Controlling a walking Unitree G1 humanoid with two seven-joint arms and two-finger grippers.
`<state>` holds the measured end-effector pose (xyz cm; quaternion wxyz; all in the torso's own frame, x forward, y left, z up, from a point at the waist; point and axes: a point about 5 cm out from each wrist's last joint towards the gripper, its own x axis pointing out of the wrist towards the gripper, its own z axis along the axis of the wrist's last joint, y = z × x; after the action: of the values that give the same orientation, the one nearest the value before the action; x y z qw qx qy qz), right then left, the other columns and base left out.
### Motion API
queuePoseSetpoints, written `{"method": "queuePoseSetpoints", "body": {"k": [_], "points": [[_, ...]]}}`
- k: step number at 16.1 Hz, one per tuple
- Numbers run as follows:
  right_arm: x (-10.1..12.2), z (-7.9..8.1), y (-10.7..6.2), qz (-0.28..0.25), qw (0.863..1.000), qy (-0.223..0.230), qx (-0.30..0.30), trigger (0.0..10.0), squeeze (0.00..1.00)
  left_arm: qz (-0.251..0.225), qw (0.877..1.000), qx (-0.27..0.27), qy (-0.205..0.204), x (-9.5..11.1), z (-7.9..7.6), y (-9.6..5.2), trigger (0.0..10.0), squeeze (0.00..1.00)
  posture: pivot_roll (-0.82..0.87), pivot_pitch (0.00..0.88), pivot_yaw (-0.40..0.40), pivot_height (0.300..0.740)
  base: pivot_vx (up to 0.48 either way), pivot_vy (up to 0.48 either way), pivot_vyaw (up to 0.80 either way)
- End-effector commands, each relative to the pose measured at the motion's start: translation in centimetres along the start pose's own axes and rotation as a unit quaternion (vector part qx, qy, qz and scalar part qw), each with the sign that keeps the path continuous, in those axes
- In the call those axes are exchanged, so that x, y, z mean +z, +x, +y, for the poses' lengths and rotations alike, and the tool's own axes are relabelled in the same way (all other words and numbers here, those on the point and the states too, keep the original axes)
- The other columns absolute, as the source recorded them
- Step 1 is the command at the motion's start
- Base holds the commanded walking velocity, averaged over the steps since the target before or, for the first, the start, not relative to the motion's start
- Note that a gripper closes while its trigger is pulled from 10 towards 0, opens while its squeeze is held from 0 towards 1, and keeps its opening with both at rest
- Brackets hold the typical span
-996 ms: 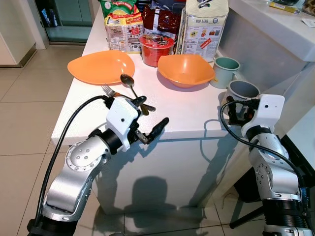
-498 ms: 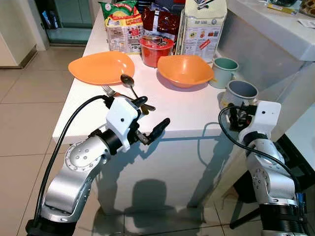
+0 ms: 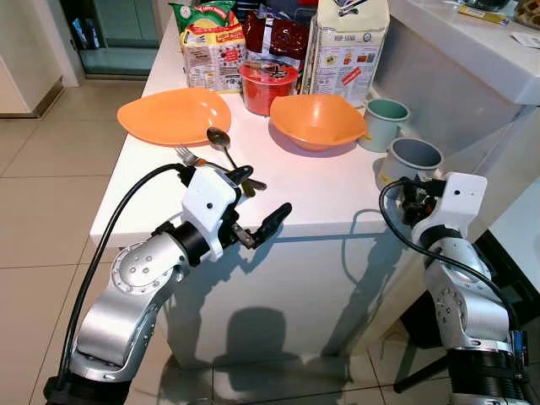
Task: Setting the table
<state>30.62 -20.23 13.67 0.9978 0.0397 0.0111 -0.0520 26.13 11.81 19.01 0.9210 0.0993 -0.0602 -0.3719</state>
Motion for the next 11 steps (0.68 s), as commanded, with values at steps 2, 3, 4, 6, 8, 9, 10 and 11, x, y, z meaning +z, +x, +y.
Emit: {"method": "queuePoseSetpoints", "body": {"k": [2,3,4,6,8,9,10,11], "points": [[0.31,-0.42,0.19,-0.004,1.0,0.0,-0.004,0.0,0.0,0.002,1.0,-0.015,0.004,0.17,-0.47,0.13,10.0,0.0,0.05,0.0,-0.059,0.74,0.0,0.0,0.0],[0.31,-0.41,0.19,-0.004,1.0,0.0,-0.004,0.0,0.0,0.002,1.0,-0.015,0.004,0.16,-0.47,0.13,10.0,0.0,0.05,0.0,-0.059,0.74,0.0,0.0,0.0],[0.3,-0.38,0.19,-0.004,1.0,0.0,-0.002,0.0,0.0,0.003,1.0,-0.015,0.004,0.15,-0.47,0.13,10.0,0.0,0.05,0.0,-0.061,0.74,0.0,0.0,0.0],[0.3,-0.4,0.21,-0.003,1.0,0.002,-0.001,0.0,0.0,0.006,1.0,-0.017,0.004,0.05,-0.56,0.16,10.0,0.0,0.05,0.0,-0.062,0.74,0.0,0.0,0.0],[0.3,-0.42,0.22,-0.003,1.0,0.003,-0.002,0.0,0.0,0.01,1.0,-0.02,0.003,-0.1,-0.66,0.15,10.0,0.0,0.05,0.0,-0.062,0.74,0.0,0.0,0.0],[0.3,-0.43,0.22,-0.003,1.0,0.004,-0.003,0.0,0.0,0.011,1.0,-0.021,0.003,-0.12,-0.69,0.16,10.0,0.0,0.05,0.0,-0.062,0.74,0.0,0.0,0.0],[0.29,-0.42,0.21,-0.003,1.0,0.005,-0.003,0.0,0.0,0.011,1.0,-0.021,0.003,-0.12,-0.7,0.16,10.0,0.0,0.05,0.0,-0.062,0.74,0.0,0.0,0.0],[0.27,-0.41,0.19,-0.002,1.0,0.006,-0.003,0.0,0.0,0.011,1.0,-0.021,0.003,-0.12,-0.71,0.16,10.0,0.0,0.05,0.0,-0.062,0.74,0.0,0.0,0.0]]}}
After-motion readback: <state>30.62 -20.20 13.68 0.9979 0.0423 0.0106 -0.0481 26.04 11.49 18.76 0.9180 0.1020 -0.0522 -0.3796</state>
